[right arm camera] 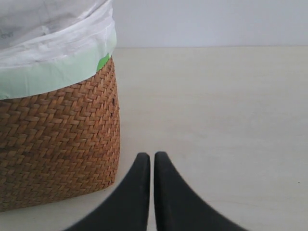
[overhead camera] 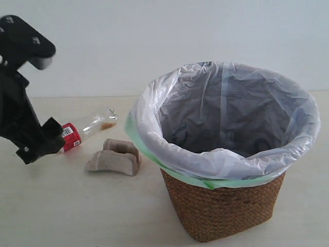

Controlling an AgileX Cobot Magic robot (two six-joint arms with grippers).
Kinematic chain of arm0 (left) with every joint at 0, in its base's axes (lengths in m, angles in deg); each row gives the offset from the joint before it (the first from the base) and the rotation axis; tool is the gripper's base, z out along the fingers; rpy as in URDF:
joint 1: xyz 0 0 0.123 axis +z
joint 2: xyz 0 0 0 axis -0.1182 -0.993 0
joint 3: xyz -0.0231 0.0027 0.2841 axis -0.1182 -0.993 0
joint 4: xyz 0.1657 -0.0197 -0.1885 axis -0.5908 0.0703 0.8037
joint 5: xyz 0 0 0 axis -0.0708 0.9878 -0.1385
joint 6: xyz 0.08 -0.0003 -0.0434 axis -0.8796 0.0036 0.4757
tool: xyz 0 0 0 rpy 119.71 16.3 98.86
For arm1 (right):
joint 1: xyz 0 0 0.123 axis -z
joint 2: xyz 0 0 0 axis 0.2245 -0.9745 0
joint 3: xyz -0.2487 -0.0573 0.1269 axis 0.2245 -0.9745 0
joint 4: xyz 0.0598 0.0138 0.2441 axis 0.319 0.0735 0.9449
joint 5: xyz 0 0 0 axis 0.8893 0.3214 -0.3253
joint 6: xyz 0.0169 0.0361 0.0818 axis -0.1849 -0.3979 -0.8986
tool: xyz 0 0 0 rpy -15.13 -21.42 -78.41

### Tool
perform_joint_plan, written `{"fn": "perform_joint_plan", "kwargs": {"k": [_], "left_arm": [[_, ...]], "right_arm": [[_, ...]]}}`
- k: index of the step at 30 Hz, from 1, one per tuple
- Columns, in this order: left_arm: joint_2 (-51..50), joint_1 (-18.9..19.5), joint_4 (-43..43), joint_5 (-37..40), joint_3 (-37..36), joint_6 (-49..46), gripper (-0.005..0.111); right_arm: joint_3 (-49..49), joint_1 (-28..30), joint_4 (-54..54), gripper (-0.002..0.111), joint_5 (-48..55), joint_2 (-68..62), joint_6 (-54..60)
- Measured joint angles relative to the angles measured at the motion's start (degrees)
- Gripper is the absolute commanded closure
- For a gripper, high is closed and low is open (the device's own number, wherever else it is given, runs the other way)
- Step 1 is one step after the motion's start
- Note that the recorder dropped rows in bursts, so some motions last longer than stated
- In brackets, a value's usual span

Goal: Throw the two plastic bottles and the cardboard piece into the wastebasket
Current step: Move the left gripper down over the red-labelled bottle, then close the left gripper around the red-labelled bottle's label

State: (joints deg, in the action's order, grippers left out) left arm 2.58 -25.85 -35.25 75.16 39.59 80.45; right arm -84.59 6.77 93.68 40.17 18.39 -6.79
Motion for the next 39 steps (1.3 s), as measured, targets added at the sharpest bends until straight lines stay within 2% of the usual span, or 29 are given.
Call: {"fn": "perform_joint_plan", "kwargs": {"k": [3, 5, 7, 12, 16, 21, 24, 27, 30, 33, 39], "left_arm": [[-6.6, 0.0, -1.5, -3.8, 0.0, -5.5, -0.001], [-10.8, 0.0, -1.8, -8.6, 0.0, -6.7, -0.001], [-13.1, 0.0, -0.7, -10.1, 0.0, -6.0, -0.001], [-15.3, 0.0, -3.2, -8.6, 0.0, 4.1, -0.001], [-15.4, 0.1, -8.0, -7.5, 0.0, 7.9, -0.001], [-15.4, 0.1, -8.8, -6.3, 0.0, 13.1, 0.001], [-15.6, 0.1, -12.2, -5.7, 0.0, 17.8, 0.006], [-16.7, 1.1, -18.3, -4.8, 0.0, 21.8, 0.018], [-18.2, 2.3, -24.2, -3.9, 0.0, 23.1, 0.024], [-20.4, 3.5, -30.0, -3.9, 0.3, 23.4, 0.024], [-27.1, 5.4, -32.5, -2.5, 6.7, 20.6, 0.024]], "right_arm": [[0.0, 0.0, 0.0, 0.108, 0.0, 0.0, 0.0], [0.0, 0.0, 0.0, 0.108, 0.0, 0.0, 0.0], [0.0, 0.0, 0.0, 0.108, 0.0, 0.0, 0.0], [0.0, 0.0, 0.0, 0.108, 0.0, 0.0, 0.0], [0.0, 0.0, 0.0, 0.108, 0.0, 0.0, 0.0], [0.0, 0.0, 0.0, 0.108, 0.0, 0.0, 0.0], [0.0, 0.0, 0.0, 0.108, 0.0, 0.0, 0.0], [0.0, 0.0, 0.0, 0.108, 0.0, 0.0, 0.0], [0.0, 0.0, 0.0, 0.108, 0.0, 0.0, 0.0], [0.0, 0.0, 0.0, 0.108, 0.0, 0.0, 0.0], [0.0, 0.0, 0.0, 0.108, 0.0, 0.0, 0.0]]}}
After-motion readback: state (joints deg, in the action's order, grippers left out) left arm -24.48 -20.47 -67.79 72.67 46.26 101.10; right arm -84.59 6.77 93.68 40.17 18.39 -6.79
